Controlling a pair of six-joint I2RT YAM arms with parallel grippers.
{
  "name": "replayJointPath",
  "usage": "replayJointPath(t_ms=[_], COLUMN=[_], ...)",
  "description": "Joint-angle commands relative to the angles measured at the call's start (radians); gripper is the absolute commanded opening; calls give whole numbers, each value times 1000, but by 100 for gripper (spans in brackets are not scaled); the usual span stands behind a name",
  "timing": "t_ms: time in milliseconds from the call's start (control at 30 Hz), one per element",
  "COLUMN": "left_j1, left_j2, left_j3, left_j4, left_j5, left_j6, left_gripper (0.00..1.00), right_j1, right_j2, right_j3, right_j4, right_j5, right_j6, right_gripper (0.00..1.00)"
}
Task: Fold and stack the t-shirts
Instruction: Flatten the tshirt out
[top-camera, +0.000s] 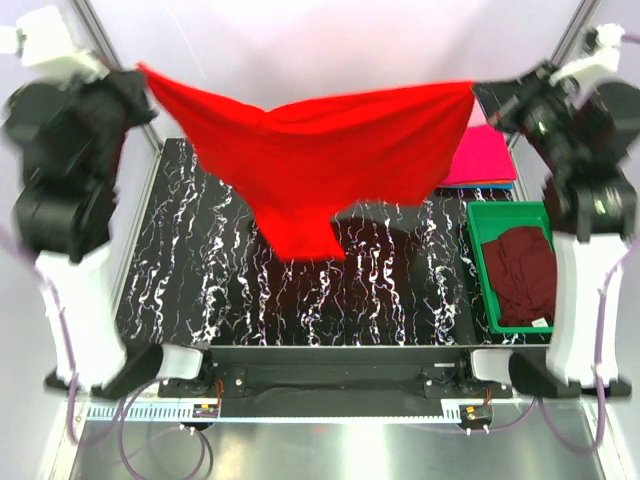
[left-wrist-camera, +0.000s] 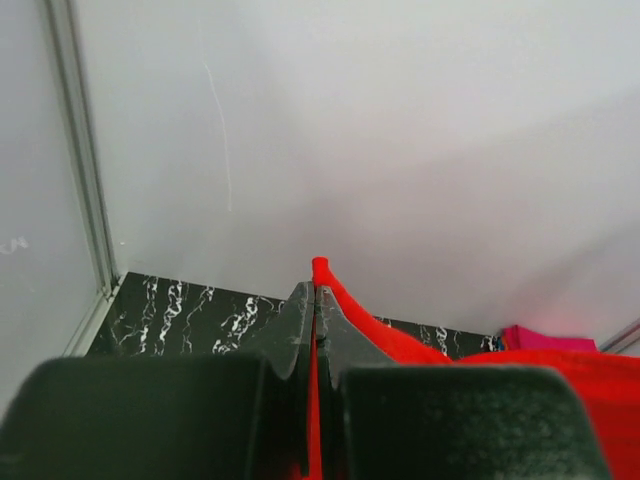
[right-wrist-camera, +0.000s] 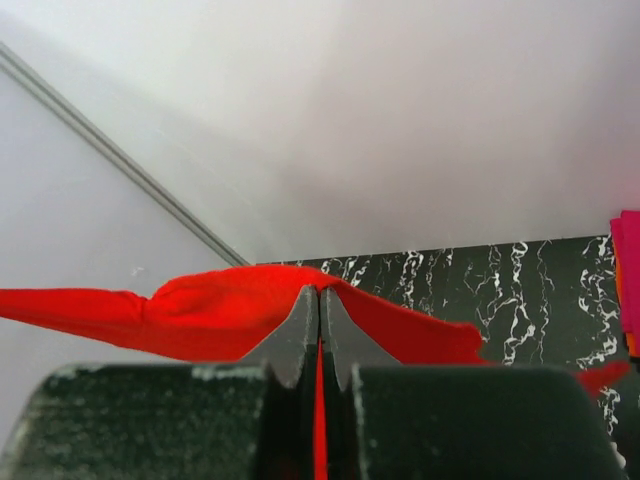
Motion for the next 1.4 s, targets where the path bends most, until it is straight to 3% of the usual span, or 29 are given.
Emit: replayJointPath(t_ms=[0,100,400,567,733,900,1033,1133,1367], left_j1=[4,4,4,6,6,4,6,4,6], left_j2=[-168,-275,-473,-483,-489,-422,-368,-278,11], left_j3=[-78,-131,-72,89,88,56,-100,-237,-282], left_j4=[78,61,-92,-169,-124,-81,53,159,334], left_j5=[-29,-12,56,115,94,62,10,-76,-72], left_j6=[25,16,-7,-64,-51,-39,24,90,166], left_gripper=[0,0,0,0,0,0,0,0,0], right_j1=[5,5,5,5,5,5,5,3,3], right_j2=[-167,-276,-539,-608,-608,-574,-545,-475,-258], right_j3=[-49,-110,-118,-71,-15,-102,-332,-464,-589], right_j4=[-19,-81,-290,-289,-244,-191,-40,85,325], right_j5=[-3,-14,-64,-75,-31,21,34,34,74], right_j6=[-13,-3,12,52,133,138,129,113,57], right_gripper=[0,0,0,0,0,0,0,0,0])
